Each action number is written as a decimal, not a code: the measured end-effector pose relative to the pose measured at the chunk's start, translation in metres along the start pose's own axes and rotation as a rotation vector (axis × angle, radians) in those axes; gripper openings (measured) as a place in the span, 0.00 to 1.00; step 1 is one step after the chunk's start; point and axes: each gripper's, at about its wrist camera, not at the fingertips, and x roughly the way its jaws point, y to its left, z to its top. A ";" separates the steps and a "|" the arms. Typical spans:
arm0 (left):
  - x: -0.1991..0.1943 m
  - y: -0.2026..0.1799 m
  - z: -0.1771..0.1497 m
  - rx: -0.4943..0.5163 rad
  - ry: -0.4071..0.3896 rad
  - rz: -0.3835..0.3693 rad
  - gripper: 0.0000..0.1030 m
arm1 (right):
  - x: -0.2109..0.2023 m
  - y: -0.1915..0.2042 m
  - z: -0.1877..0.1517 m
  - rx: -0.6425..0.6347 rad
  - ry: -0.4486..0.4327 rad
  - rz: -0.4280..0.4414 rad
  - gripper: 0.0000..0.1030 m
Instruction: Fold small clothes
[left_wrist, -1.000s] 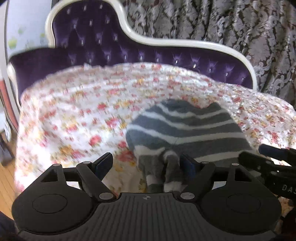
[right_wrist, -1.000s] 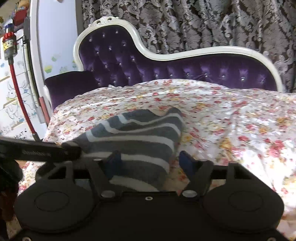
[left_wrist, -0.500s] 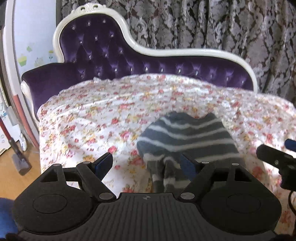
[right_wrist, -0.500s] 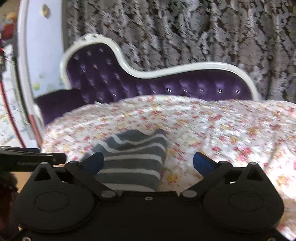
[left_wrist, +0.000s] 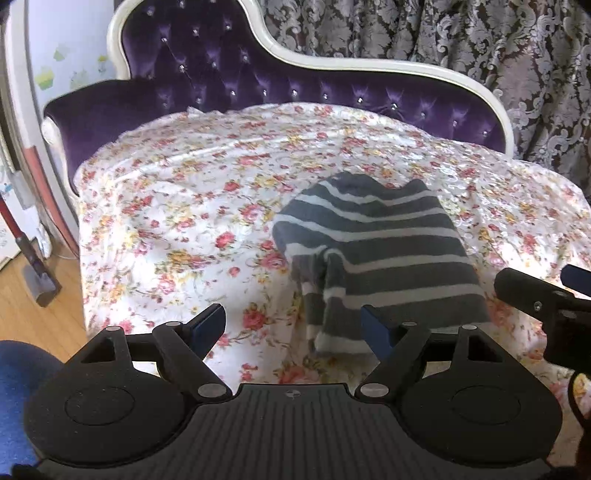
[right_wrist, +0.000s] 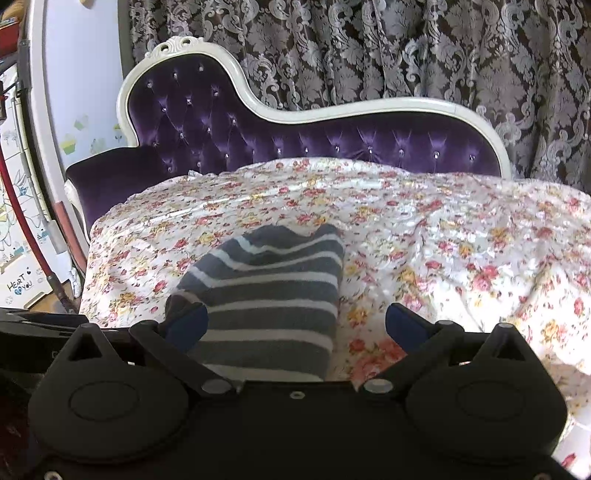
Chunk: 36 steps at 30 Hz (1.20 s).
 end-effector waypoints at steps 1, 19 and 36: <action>-0.001 0.001 -0.001 -0.002 0.000 0.000 0.76 | 0.000 0.000 0.000 0.008 0.010 -0.012 0.99; 0.006 0.015 -0.013 -0.097 0.079 -0.002 0.76 | -0.005 -0.001 -0.008 0.077 0.051 0.003 0.99; 0.009 0.012 -0.016 -0.078 0.110 -0.010 0.76 | -0.003 0.007 -0.014 0.054 0.077 0.001 0.99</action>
